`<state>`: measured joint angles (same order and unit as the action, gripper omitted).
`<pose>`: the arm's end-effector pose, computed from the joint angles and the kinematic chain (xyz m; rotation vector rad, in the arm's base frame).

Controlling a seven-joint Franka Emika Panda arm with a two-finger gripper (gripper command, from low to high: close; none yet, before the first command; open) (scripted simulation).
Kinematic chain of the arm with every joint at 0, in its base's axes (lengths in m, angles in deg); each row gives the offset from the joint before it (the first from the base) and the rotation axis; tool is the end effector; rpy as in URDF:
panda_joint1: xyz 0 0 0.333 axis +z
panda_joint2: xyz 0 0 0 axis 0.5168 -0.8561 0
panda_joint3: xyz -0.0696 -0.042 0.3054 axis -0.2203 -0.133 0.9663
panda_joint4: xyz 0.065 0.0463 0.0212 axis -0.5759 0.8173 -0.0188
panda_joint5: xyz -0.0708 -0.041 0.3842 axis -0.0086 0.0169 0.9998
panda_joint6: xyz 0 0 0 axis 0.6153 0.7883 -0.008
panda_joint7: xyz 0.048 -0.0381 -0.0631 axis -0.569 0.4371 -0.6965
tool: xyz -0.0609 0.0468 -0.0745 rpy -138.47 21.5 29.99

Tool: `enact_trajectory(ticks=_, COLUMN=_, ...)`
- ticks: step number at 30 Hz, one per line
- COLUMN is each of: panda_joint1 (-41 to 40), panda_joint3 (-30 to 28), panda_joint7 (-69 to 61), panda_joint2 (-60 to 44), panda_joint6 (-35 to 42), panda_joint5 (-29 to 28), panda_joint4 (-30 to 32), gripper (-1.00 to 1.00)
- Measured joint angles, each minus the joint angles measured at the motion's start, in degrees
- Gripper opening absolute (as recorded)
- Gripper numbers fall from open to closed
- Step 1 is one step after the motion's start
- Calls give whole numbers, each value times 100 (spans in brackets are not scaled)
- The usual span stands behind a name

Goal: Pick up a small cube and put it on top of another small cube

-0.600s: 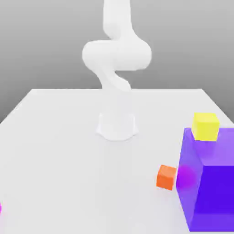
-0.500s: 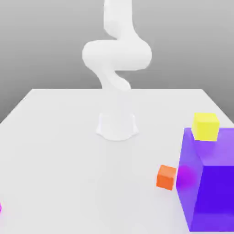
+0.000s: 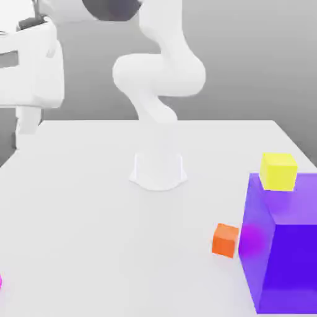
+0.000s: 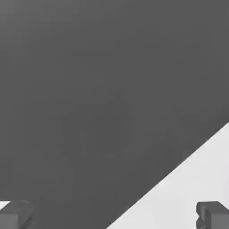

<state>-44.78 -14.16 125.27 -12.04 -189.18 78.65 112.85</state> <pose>0.4985 -0.2192 0.4237 -2.0240 2.1290 -0.3755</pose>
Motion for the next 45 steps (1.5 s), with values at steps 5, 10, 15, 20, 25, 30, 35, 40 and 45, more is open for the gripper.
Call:
enact_trajectory(ticks=5, panda_joint1=-374, panda_joint3=-176, panda_joint7=403, panda_joint2=-1047, panda_joint6=-251, panda_joint5=227, panda_joint4=-96, gripper=0)
enact_trajectory(ticks=10, panda_joint1=-676, panda_joint3=-386, panda_joint7=790, panda_joint2=-2102, panda_joint6=-491, panda_joint5=485, panda_joint4=-195, gripper=0)
enact_trajectory(ticks=15, panda_joint1=-1002, panda_joint3=-347, panda_joint7=893, panda_joint2=-3153, panda_joint6=-945, panda_joint5=821, panda_joint4=-357, gripper=0)
enact_trajectory(ticks=20, panda_joint1=-1131, panda_joint3=-198, panda_joint7=809, panda_joint2=-3538, panda_joint6=-1233, panda_joint5=954, panda_joint4=-447, gripper=-100)
enact_trajectory(ticks=25, panda_joint1=-1102, panda_joint3=-239, panda_joint7=840, panda_joint2=-3438, panda_joint6=-1156, panda_joint5=915, panda_joint4=-422, gripper=-100)
enact_trajectory(ticks=30, panda_joint1=-678, panda_joint3=-165, panda_joint7=821, panda_joint2=-2606, panda_joint6=-410, panda_joint5=561, panda_joint4=-357, gripper=-100)
enact_trajectory(ticks=35, panda_joint1=-7, panda_joint3=538, panda_joint7=312, panda_joint2=-2075, panda_joint6=246, panda_joint5=331, panda_joint4=-520, gripper=-100)
enact_trajectory(ticks=40, panda_joint1=611, panda_joint3=1187, panda_joint7=-174, panda_joint2=-1552, panda_joint6=815, panda_joint5=145, panda_joint4=-598, gripper=-100)
enact_trajectory(ticks=45, panda_joint1=1314, panda_joint3=1832, panda_joint7=-674, panda_joint2=-970, panda_joint6=1374, panda_joint5=-16, panda_joint4=-607, gripper=-100)
